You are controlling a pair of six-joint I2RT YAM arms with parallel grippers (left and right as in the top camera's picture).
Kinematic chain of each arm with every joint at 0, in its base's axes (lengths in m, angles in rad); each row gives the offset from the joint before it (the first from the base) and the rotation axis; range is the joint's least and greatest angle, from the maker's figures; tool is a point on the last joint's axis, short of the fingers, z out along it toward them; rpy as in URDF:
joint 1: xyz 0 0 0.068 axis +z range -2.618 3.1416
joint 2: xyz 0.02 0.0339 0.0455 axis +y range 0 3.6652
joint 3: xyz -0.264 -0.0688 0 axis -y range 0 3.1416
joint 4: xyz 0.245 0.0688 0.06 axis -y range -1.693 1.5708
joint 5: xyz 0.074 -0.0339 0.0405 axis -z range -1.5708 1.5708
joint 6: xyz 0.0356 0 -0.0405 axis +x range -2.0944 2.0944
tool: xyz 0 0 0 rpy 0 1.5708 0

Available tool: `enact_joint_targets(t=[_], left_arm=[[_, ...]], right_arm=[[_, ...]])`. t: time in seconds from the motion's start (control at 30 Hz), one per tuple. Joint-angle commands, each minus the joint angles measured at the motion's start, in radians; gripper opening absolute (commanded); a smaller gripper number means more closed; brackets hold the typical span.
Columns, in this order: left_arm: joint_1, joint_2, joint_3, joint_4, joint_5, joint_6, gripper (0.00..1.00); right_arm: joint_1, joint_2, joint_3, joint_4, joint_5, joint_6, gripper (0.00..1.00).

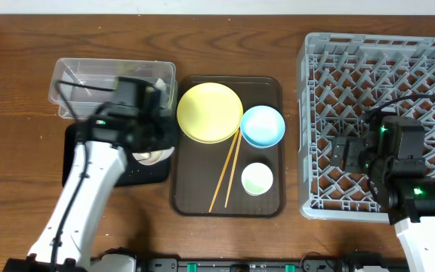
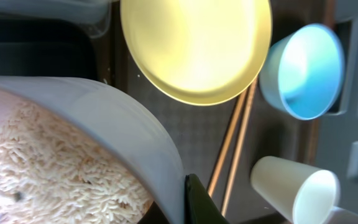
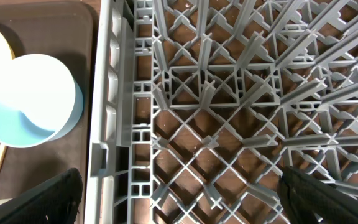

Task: Sort waste into correct bins and load items into the dishwasher rack
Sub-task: 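Tip the white cup over the black tray with the left gripper to pour rice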

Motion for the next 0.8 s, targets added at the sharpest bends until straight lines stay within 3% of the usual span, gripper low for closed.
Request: enact_joint_targets(t=[0.0, 0.37, 0.77], left_arm=[[0.122, 0.023, -0.011, -0.006, 0.286, 0.136, 0.06], [0.425, 0.240, -0.044, -0.090, 0.798, 0.405, 0.06], [0.568, 0.418, -0.044, -0.103, 1.148, 0.401, 0.06]], right_arm=[[-0.002, -0.001, 0.018, -0.001, -0.003, 0.005, 0.99], [-0.002, -0.001, 0.018, -0.002, -0.003, 0.005, 0.99], [-0.002, -0.001, 0.018, -0.008, -0.003, 0.005, 0.99]])
